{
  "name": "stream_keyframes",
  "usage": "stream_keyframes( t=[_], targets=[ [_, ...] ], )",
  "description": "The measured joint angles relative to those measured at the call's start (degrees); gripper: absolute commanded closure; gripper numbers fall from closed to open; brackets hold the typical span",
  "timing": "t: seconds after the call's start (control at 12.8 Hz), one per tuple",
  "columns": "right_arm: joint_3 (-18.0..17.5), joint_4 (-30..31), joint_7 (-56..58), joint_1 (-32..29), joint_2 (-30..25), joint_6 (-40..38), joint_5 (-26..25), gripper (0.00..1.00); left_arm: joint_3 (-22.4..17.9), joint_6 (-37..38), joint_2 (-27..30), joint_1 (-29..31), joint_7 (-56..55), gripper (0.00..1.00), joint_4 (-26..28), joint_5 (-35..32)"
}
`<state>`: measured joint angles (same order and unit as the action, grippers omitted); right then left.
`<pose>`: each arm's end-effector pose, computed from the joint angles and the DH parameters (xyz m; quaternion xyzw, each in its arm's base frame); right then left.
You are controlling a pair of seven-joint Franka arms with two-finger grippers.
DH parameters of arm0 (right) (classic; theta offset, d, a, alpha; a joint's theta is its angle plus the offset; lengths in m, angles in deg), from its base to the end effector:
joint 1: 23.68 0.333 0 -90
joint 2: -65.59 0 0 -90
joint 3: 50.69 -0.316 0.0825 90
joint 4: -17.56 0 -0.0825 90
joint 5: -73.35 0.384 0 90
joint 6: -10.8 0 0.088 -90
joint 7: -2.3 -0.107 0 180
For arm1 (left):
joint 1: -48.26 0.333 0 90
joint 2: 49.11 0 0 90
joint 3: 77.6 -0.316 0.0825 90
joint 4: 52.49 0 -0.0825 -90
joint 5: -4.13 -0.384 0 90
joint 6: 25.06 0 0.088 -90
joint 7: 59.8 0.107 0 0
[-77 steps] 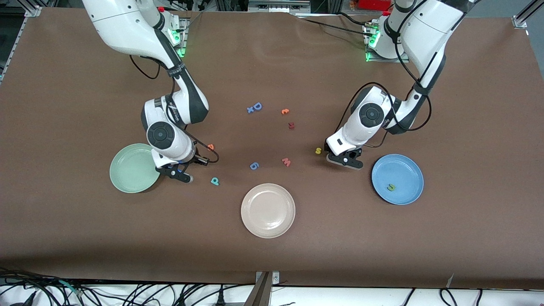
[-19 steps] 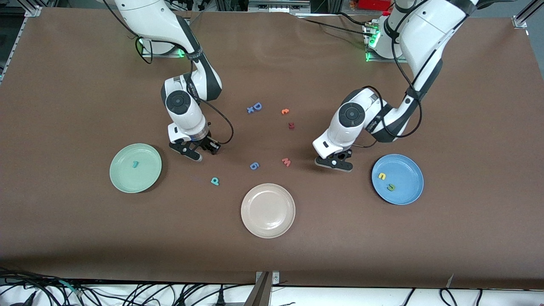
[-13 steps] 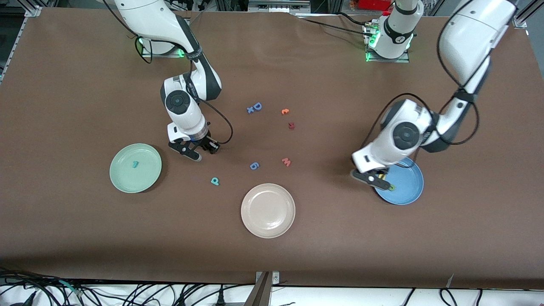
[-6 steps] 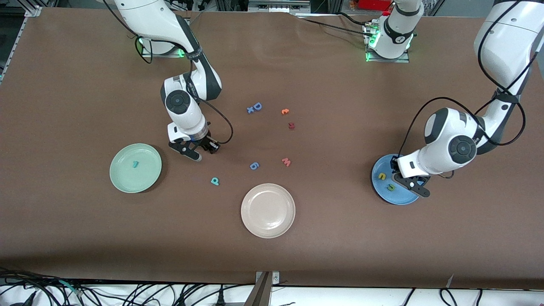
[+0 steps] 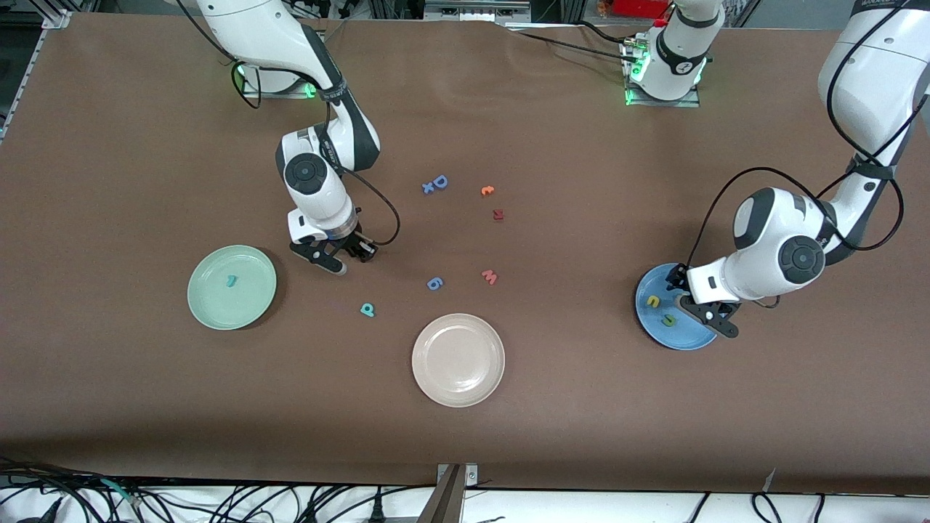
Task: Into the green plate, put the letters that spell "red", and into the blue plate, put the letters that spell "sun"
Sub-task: 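Drop orange e on green plate while the left gripper returns to rest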
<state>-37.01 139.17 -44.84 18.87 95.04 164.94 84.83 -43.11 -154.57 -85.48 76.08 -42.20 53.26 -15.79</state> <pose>0.5121 0.2740 0.1779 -0.9726 0.2289 -0.0367 0.0149 0.6304 -0.0421 0.2228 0.9559 -0.2872 -0.0366 0.0491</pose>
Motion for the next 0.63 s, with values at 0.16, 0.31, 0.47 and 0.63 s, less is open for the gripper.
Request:
stream_keyframes(
  t=[0.16, 0.31, 0.47, 0.63],
  targets=[
    [0.0, -0.3, 0.0, 0.1, 0.0, -0.7, 0.0, 0.87, 4.0, 5.3, 1.6, 0.0, -1.9, 0.00, -2.8, 0.1],
    [-0.1, -1.3, 0.2, 0.3, 0.0, -3.1, 0.0, 0.87, 8.3, 15.9, 3.3, -0.3, -6.5, 0.00, -9.0, 0.2],
    [0.0, -2.5, 0.8, 0.2, 0.1, -4.7, 0.0, 0.87, 10.2, 26.4, 4.2, -3.2, -11.8, 0.00, -17.0, 0.3],
    [1.2, -4.2, 3.0, 0.1, 0.1, -7.5, 0.0, 0.87, 10.3, 34.6, 4.6, -7.2, -18.5, 0.00, -23.2, 0.9]
  ],
)
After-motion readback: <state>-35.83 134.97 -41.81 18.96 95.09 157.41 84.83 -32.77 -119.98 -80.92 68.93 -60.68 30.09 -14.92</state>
